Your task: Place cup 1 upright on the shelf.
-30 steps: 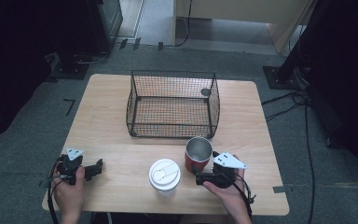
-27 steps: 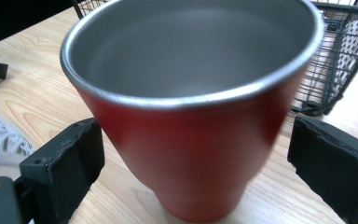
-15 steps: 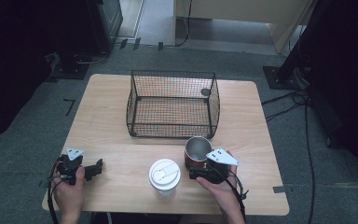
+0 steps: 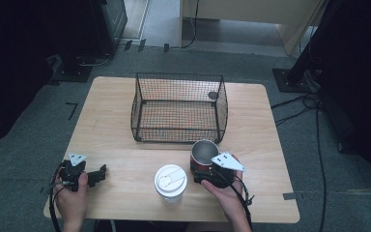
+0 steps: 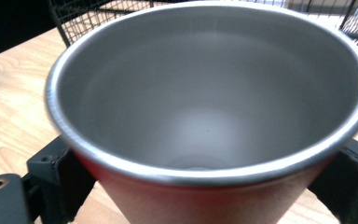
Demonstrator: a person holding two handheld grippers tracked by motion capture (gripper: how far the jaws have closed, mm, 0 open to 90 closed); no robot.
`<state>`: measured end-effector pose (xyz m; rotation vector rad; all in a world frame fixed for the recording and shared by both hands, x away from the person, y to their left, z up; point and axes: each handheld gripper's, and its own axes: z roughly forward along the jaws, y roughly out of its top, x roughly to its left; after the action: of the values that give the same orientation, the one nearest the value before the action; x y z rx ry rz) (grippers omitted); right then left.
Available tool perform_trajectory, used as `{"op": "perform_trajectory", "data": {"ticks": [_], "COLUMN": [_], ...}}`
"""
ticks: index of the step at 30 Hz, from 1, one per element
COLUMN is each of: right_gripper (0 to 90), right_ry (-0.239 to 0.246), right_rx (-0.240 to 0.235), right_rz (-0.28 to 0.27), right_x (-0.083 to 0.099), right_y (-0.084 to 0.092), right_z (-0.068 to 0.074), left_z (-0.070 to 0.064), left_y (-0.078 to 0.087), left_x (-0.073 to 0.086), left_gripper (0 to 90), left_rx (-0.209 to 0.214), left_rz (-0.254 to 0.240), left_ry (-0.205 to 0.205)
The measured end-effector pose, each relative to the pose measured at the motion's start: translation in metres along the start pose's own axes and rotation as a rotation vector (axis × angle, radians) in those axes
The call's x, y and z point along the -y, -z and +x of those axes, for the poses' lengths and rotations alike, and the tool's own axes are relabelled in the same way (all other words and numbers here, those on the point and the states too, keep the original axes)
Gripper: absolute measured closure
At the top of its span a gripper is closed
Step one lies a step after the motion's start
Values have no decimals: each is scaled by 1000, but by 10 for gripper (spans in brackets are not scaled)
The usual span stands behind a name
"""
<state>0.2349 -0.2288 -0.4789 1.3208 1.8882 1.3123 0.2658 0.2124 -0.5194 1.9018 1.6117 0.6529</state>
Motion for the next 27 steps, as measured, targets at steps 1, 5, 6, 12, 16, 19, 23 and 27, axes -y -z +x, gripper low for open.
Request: {"op": "perform_trajectory", "data": {"ticks": [1,5,6,12,16,19,23,27], "right_gripper": [73,75,75,76,77,77,77,77], "right_ry": [-2,-16,-13,-4,-7,-7,-10,-4], "right_rx": [-1,-12,-12,-2,2,5,6,5], "right_rz": [-2,-1,-1,-5,-14,-24,-41,-48], "right_x": [-1,-2,-2,-2,-5,-8,-13,-19], "right_y": [1,1,1,1,3,5,9,12], "right_z": [-1,-3,-2,-2,-5,-6,-8,-10], "left_z": [0,0,0,0,0,0,0,0], "left_y": [0,0,0,0,0,0,0,0], "left_x": [0,0,0,0,0,0,0,0], "left_gripper": [0,0,0,0,0,0,0,0], "left_rx": [0,0,0,0,0,0,0,0], "left_rz": [0,0,0,0,0,0,0,0], "left_ry": [0,0,0,0,1,0,0,0]}}
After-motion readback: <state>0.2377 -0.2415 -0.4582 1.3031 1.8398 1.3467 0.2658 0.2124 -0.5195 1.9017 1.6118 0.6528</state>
